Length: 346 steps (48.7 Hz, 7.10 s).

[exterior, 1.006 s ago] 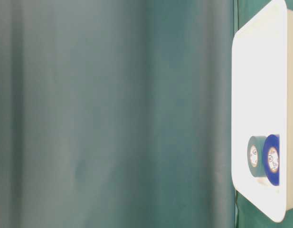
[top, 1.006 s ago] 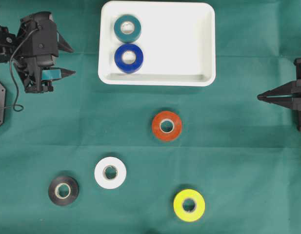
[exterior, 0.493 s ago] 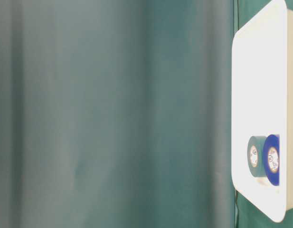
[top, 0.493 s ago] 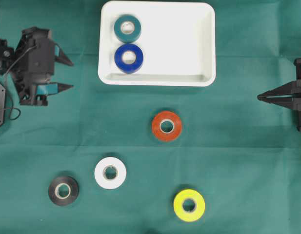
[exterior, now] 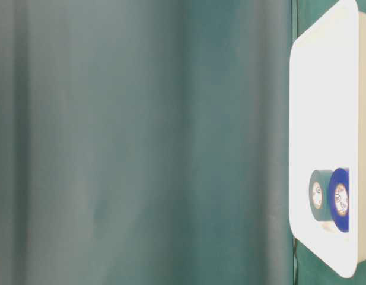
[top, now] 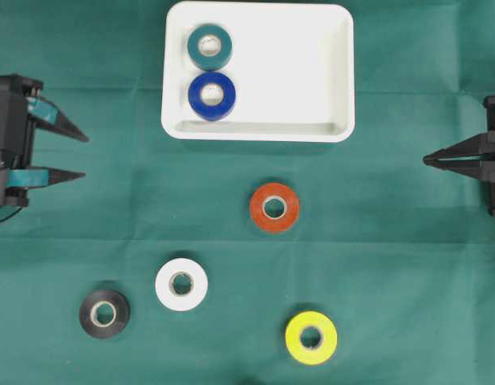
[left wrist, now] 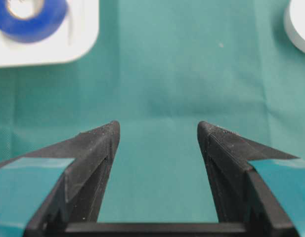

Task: Put the tape into the white case with the left arm.
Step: 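Withdraw the left gripper back to the left side, then move the left gripper down toward the black tape roll, then lower the left gripper onto the black roll's rim and close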

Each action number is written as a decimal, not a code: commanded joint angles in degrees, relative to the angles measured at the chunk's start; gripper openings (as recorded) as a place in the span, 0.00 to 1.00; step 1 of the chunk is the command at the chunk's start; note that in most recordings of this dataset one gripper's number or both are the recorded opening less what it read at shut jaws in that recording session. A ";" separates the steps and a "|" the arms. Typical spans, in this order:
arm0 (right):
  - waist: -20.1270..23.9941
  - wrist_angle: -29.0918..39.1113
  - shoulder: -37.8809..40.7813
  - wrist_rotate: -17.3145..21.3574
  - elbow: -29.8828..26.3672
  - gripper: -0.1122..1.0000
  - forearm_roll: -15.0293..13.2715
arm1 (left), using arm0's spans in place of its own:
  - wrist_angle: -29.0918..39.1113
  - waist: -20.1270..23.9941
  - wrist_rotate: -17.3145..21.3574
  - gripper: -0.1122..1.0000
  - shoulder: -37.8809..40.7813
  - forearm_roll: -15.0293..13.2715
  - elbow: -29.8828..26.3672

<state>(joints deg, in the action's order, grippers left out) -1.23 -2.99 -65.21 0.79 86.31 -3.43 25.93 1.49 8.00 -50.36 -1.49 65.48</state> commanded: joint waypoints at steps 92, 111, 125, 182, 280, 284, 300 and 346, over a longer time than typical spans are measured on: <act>-0.09 -0.97 0.35 0.09 -0.26 0.02 0.09 | 1.93 -26.19 -0.44 0.68 -2.46 -0.18 1.76; -0.09 -0.97 0.35 0.09 -0.26 0.02 0.09 | 1.23 -27.86 -0.35 0.68 11.69 -0.09 -2.20; -0.09 -0.97 0.35 0.09 -0.18 0.02 0.09 | 5.80 -29.27 -0.53 0.68 18.11 -0.09 -6.06; -0.09 -2.29 0.35 -0.09 0.70 0.02 -0.53 | 4.04 -33.31 -6.77 0.66 27.25 0.09 -15.73; -0.09 -2.29 0.26 0.09 0.70 0.02 -0.53 | -10.02 -33.66 -8.79 0.30 46.93 -0.09 -18.11; -0.09 -2.29 0.26 0.09 0.70 0.02 -0.53 | -8.88 -33.84 -8.88 0.30 45.62 -0.18 -19.25; -0.09 -2.29 0.26 0.53 0.70 0.02 -0.53 | 2.29 -33.49 -8.79 0.30 38.67 -0.09 -27.69; -0.09 -2.29 0.26 0.53 0.70 0.02 -0.53 | -3.69 0.62 3.08 0.30 42.54 0.18 -32.61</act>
<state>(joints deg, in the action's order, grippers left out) -1.23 -4.66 -65.30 1.23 87.63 -3.87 23.12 0.35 10.63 -7.91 -1.41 34.80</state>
